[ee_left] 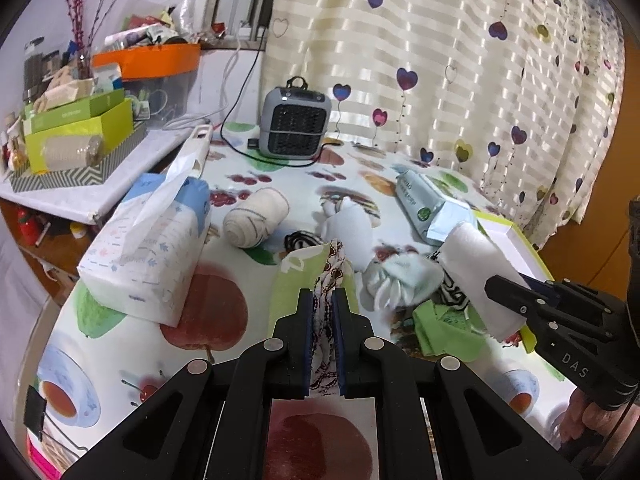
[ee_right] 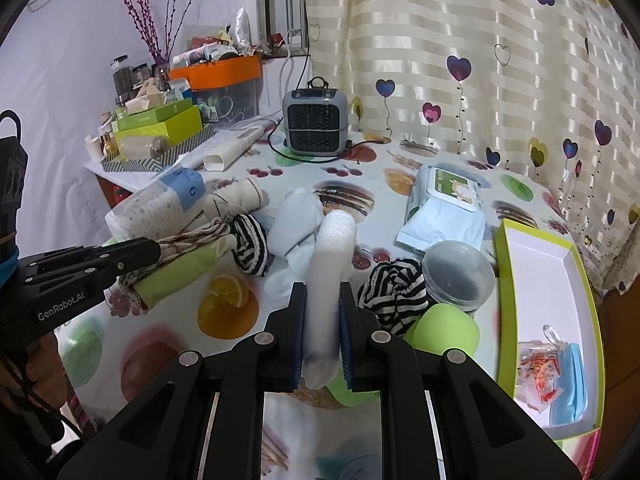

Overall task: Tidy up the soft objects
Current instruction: 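Grasp the green rolled towel with the left gripper while the right holds the white roll, then carry both rolled towels to the yellow box and lower the white roll inside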

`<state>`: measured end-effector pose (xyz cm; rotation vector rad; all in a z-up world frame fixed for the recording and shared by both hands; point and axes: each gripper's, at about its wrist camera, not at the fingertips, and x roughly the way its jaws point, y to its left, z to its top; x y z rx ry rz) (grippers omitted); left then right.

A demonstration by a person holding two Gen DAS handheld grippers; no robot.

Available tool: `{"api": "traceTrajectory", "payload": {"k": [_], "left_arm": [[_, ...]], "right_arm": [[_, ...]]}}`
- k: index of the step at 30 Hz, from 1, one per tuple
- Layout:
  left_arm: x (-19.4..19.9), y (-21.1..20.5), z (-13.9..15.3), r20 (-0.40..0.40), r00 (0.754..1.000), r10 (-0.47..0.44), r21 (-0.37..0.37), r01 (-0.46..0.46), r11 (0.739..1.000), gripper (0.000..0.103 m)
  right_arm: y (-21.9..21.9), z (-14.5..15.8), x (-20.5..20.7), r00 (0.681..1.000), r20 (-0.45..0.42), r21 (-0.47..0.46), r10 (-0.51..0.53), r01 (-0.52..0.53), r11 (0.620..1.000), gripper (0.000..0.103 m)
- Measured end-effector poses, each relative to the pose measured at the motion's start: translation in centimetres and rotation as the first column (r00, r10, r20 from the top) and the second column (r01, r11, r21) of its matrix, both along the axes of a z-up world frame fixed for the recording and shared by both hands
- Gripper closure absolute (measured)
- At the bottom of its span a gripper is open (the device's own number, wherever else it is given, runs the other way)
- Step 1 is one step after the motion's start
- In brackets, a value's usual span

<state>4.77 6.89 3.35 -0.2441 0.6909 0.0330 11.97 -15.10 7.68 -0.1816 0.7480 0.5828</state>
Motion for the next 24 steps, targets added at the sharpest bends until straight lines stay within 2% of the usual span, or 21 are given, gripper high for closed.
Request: {"api": "traceTrajectory", "payload": {"k": [24], "left_arm": [[0.2,-5.5,2.5,0.044,0.993,-0.111,0.013,0.111,0.994,0.094]], "right_arm": [[-3.0,2.0,-1.2,0.998,0.037,0.059,-0.046,0.044,0.997,0.087]]}}
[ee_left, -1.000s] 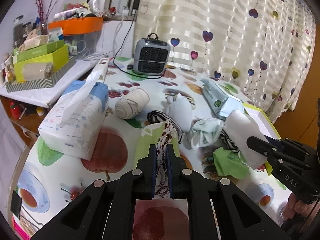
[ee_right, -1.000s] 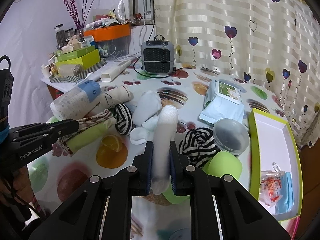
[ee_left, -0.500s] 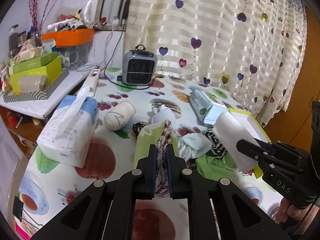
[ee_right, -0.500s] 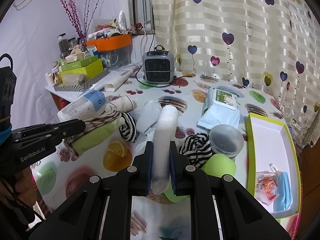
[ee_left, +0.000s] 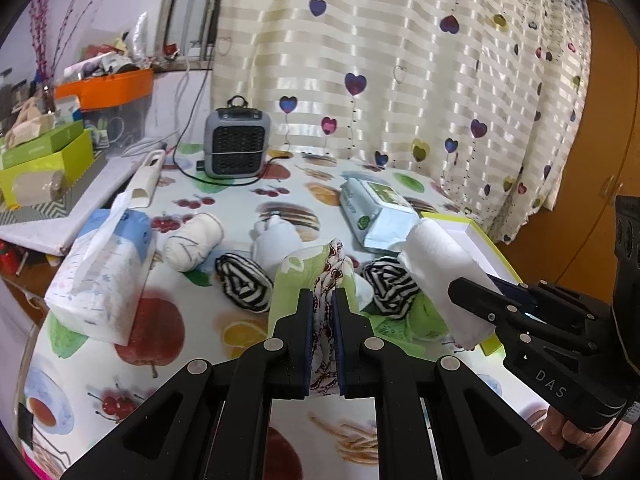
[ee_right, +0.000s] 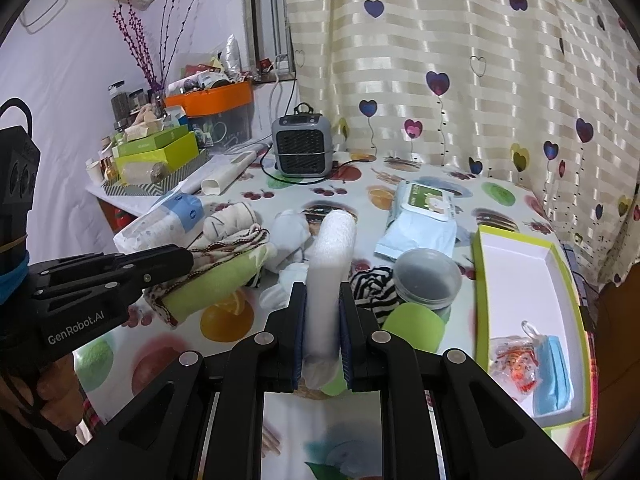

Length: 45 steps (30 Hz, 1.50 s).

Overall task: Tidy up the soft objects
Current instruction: 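Carry both rolled towels to the yellow box and lower the white roll inside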

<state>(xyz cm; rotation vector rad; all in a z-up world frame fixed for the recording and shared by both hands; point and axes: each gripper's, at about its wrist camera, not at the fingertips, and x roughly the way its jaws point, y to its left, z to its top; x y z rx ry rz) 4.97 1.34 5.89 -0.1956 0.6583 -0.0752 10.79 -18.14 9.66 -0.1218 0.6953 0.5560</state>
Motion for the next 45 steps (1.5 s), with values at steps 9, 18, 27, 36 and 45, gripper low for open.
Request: {"api": "traceTrajectory", "payload": {"k": [9,18,27,36,45], "left_arm": [[0.8,-1.9,0.6,0.006,0.999,-0.041,0.002,0.041,0.999,0.094],[1.6,-3.9,1.3,0.028,0.995,-0.093,-0.002,0.093,0.996,0.094],[2.6,-6.2,2.0,0.047,0.989,-0.143,-0.005,0.143,0.99,0.094],[3.7,-8.9,2.4,0.056,0.98,-0.193,-0.003,0.194,0.981,0.094],[4.8,-11.1,2.1,0.047,0.971,-0.233,0.004,0.233,0.973,0.094]], "right_arm": [[-2.6,0.4,0.4,0.998,0.013,0.012,-0.055,0.055,0.998,0.087],[-5.4,0.8,0.7,0.992,0.026,0.015,-0.125,0.125,0.992,0.087],[-8.0,1.0,1.1,0.982,0.032,0.015,-0.184,0.184,0.983,0.087],[-10.6,0.7,1.8,0.97,0.025,0.019,-0.244,0.243,0.97,0.087],[-13.3,-0.5,2.9,0.954,-0.005,0.02,-0.299,0.299,0.954,0.087]]}}
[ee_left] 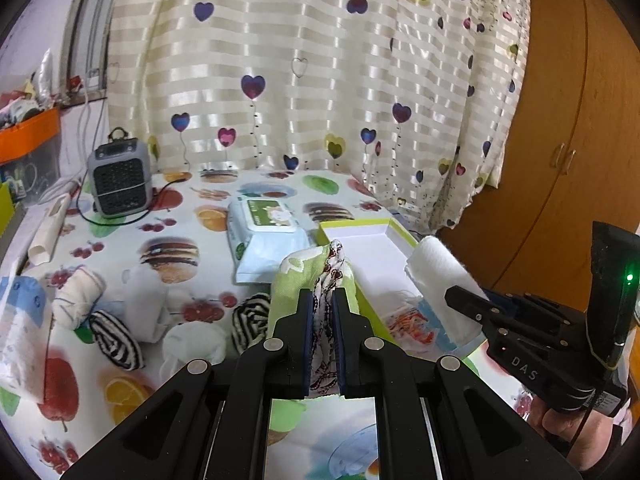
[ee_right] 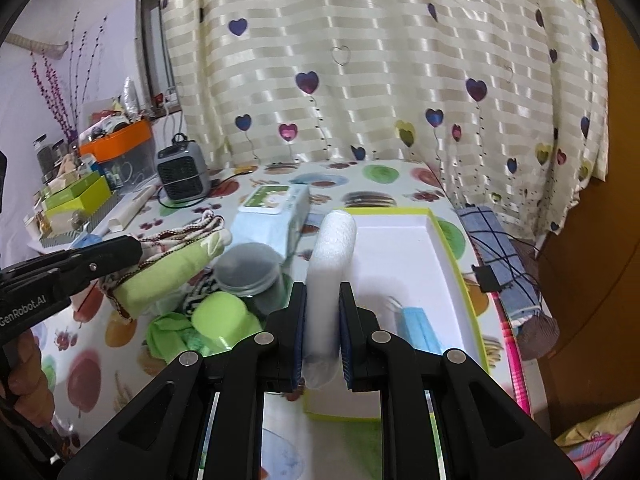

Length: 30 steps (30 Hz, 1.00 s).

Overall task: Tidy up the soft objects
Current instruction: 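Carry both rolled towels to the yellow box and lower the white roll inside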

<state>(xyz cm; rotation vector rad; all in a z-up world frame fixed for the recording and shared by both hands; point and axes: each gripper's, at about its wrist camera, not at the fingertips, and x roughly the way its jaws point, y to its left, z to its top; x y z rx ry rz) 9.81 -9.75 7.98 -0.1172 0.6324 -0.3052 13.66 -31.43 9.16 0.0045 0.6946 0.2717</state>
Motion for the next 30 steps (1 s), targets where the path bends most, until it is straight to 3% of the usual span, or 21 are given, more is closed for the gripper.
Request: {"api": "traceTrajectory", "payload": {"k": [13,30], "left_arm": [[1.5,-3.3,-0.5,-0.011,0.998,-0.055,0.016,0.056,0.998,0.094],[4.3,-8.3,-2.5,-0.056,0.99,-0.131,-0.013,0.13,0.991,0.094]], "right_arm": [[-2.2,-2.5,1.2,0.998,-0.057,0.023,-0.023,0.024,0.999,0.087],[-7.1,-3.2,2.7,0.99,-0.065,-0.004,-0.125,0.125,0.992,0.087]]}}
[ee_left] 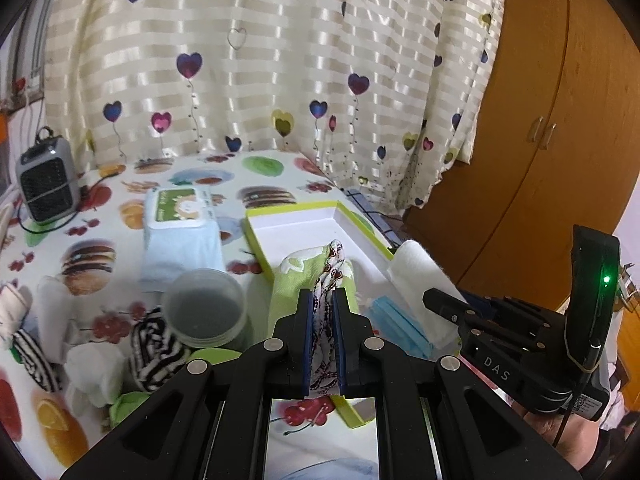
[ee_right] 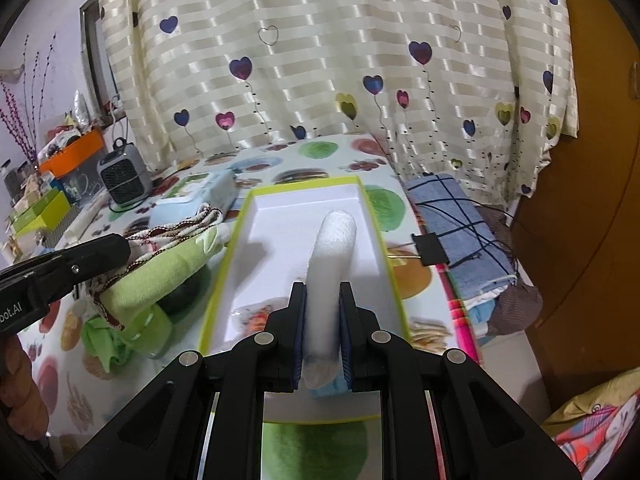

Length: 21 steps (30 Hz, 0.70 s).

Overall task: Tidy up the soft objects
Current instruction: 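Carry both rolled towels to the yellow box and lower the white roll inside, then open the right gripper to release the white roll while the left lowers the green towel into the box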

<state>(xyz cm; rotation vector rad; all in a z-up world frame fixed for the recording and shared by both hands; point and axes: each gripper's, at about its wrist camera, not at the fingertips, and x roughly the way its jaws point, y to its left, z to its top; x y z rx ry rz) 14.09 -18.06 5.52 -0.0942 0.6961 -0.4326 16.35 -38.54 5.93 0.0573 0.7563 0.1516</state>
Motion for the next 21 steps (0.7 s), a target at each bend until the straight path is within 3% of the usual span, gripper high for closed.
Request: {"api": "traceTrajectory", "payload": {"k": [15,21], "left_arm": [[3.0,-3.3,-2.5,-0.073,0.997,-0.034,-0.017,0.033,0.999,0.094],[3.8,-4.4,-3.2,-0.081,0.996,-0.049,-0.019,0.048,0.999,0.094]], "right_arm": [[-1.5,-2.6,2.2,0.996,-0.09,-0.054,-0.017,0.012,0.998,0.085],[-1.5,-2.2,1.6,0.998,-0.064,-0.078,-0.013,0.008,0.997,0.078]]}}
